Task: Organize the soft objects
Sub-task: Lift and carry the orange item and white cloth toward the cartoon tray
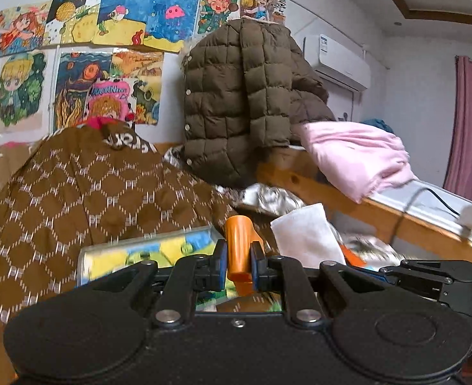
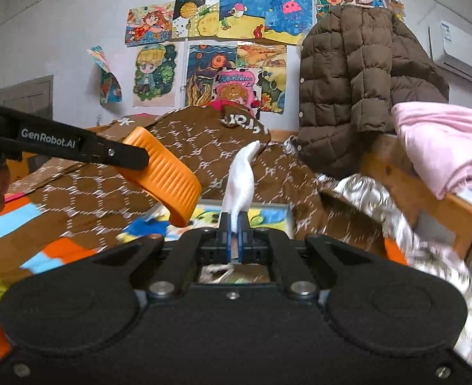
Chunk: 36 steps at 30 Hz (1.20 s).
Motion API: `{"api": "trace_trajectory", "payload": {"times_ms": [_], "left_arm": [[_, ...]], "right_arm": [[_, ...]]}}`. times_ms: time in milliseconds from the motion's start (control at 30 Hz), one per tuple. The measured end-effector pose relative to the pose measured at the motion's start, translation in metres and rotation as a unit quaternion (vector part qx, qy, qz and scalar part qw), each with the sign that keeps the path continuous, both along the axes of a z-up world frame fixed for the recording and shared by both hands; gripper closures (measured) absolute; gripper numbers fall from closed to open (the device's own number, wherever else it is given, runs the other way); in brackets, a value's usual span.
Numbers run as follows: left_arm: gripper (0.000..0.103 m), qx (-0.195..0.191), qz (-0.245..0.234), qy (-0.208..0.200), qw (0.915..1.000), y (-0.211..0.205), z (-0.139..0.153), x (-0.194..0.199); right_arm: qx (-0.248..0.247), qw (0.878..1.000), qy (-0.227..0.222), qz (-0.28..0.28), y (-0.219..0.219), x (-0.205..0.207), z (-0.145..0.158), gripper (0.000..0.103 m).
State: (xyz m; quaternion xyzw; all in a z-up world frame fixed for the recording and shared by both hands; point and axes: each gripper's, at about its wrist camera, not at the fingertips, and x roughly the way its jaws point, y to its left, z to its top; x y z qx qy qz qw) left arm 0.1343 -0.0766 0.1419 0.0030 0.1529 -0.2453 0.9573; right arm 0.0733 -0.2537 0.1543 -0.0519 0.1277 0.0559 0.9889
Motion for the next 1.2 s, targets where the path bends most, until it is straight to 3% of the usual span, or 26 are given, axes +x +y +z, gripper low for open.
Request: {"api": "trace_trajectory", "payload": {"times_ms": [167, 333, 567, 800, 967, 1200], "left_arm": [[0.088, 0.001, 0.012, 0.004, 0.9999, -0.018, 0.006, 0.052], [0.088, 0.015, 0.020, 0.007, 0.9997, -0.035, -0.004, 0.102], [0.088, 0.035, 0.025, 0.020, 0.9989, -0.051, -0.038, 0.170], [0.088, 0.011, 0.028, 0.063, 0.9975, -0.051, -0.080, 0.222], [0.088, 0.010, 0.025, 0.089, 0.9957, -0.058, -0.108, 0.241], [0.087, 0.023, 0.037, 0.136, 0.9898, -0.067, -0.141, 0.260]], "right_arm": [[-0.014, 1.000, 0.002, -0.003, -0.013, 0.055, 0.012, 0.103], [-0.015, 1.000, 0.023, -0.009, -0.019, 0.109, 0.003, 0.103], [-0.024, 0.996, 0.081, -0.014, -0.022, 0.195, -0.034, 0.103], [0.006, 0.987, 0.161, -0.029, -0.032, 0.264, -0.080, 0.103], [0.024, 0.976, 0.212, -0.037, -0.039, 0.295, -0.109, 0.103], [0.001, 0.964, 0.263, -0.043, -0.051, 0.329, -0.143, 0.103]]}}
